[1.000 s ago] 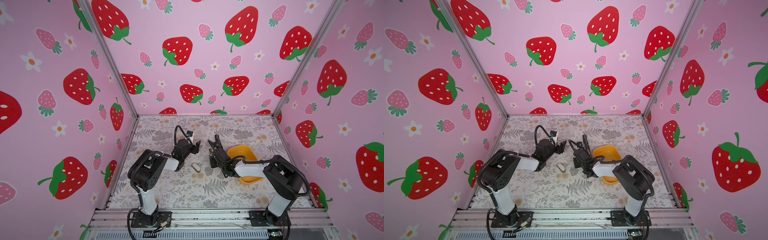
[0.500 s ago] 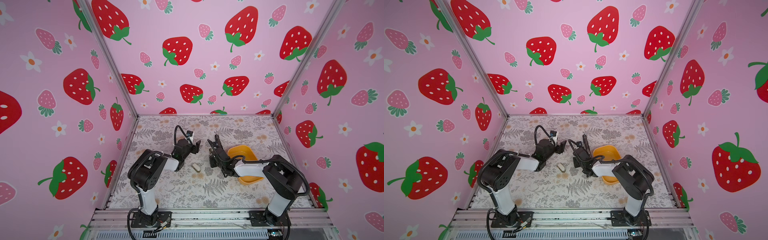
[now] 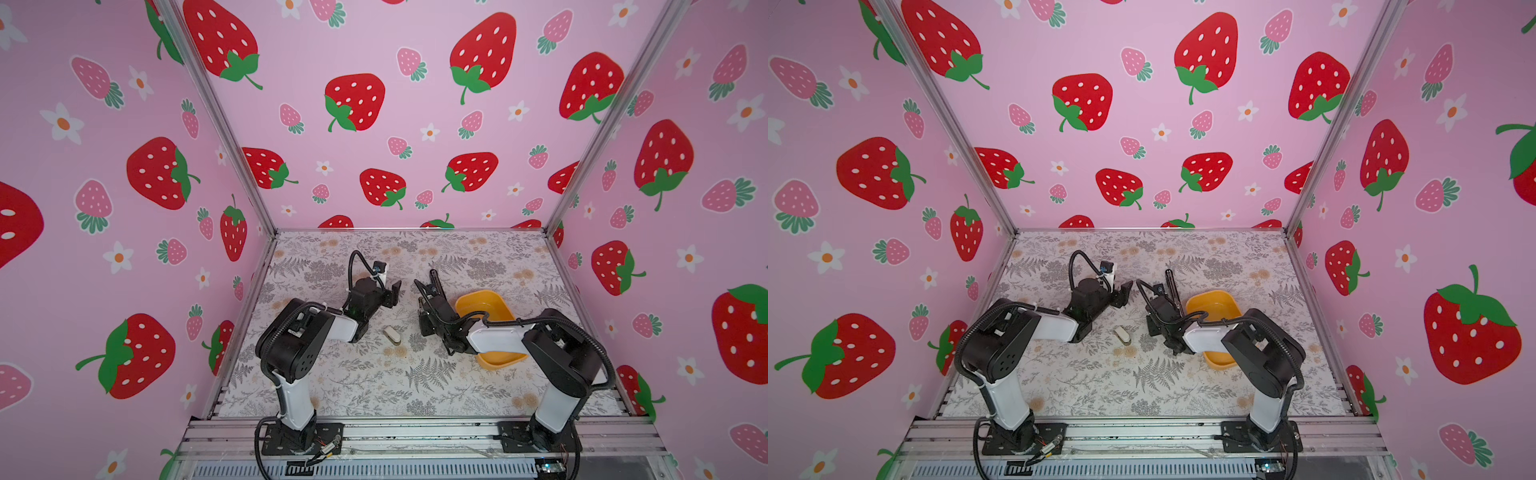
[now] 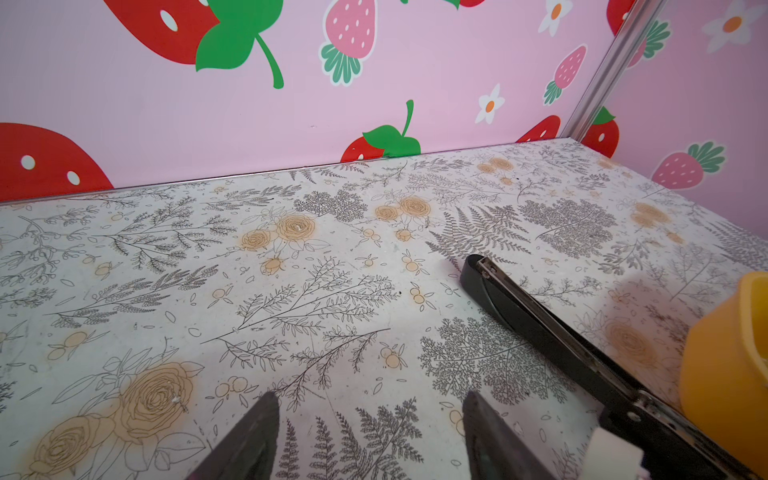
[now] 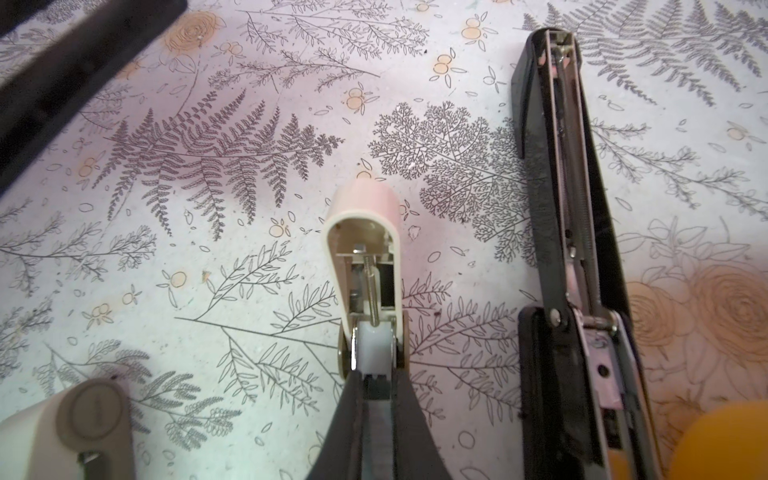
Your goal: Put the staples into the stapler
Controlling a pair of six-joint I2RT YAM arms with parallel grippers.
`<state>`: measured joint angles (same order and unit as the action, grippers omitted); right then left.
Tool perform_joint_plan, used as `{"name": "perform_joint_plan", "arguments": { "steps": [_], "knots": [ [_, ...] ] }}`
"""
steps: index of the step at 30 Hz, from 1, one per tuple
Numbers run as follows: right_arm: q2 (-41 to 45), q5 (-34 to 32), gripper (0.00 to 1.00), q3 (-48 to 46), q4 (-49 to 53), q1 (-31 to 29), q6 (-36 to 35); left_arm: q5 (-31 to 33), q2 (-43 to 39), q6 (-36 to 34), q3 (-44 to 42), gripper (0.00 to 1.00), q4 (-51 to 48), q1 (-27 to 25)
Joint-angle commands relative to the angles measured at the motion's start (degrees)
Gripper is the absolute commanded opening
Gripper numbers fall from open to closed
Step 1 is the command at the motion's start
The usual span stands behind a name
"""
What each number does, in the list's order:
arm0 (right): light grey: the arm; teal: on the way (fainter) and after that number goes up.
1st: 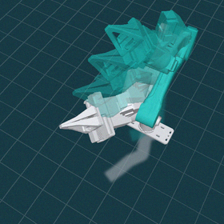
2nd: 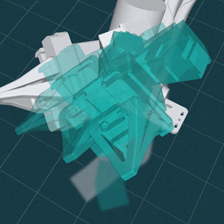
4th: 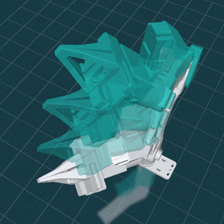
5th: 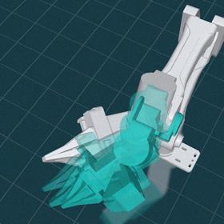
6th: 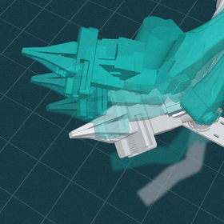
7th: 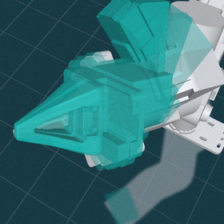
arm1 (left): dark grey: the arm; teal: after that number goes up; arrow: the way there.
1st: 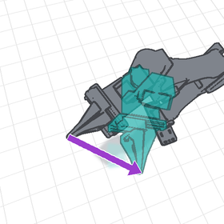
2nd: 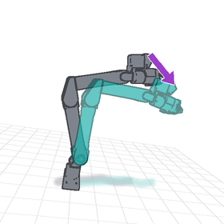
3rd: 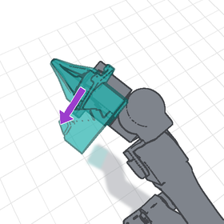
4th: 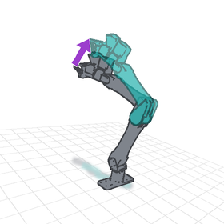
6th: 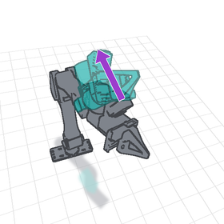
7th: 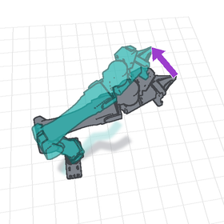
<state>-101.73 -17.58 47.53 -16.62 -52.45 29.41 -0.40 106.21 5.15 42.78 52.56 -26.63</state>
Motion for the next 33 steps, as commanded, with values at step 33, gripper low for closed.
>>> {"name": "perform_joint_plan", "arguments": {
  "steps": [33],
  "knots": [
    [0.43,0.31,0.08,1.78,-0.87,-0.31,1.18,0.76,-1.27,-0.49,-0.69,0.71,2.72,-0.01]
  ]
}}
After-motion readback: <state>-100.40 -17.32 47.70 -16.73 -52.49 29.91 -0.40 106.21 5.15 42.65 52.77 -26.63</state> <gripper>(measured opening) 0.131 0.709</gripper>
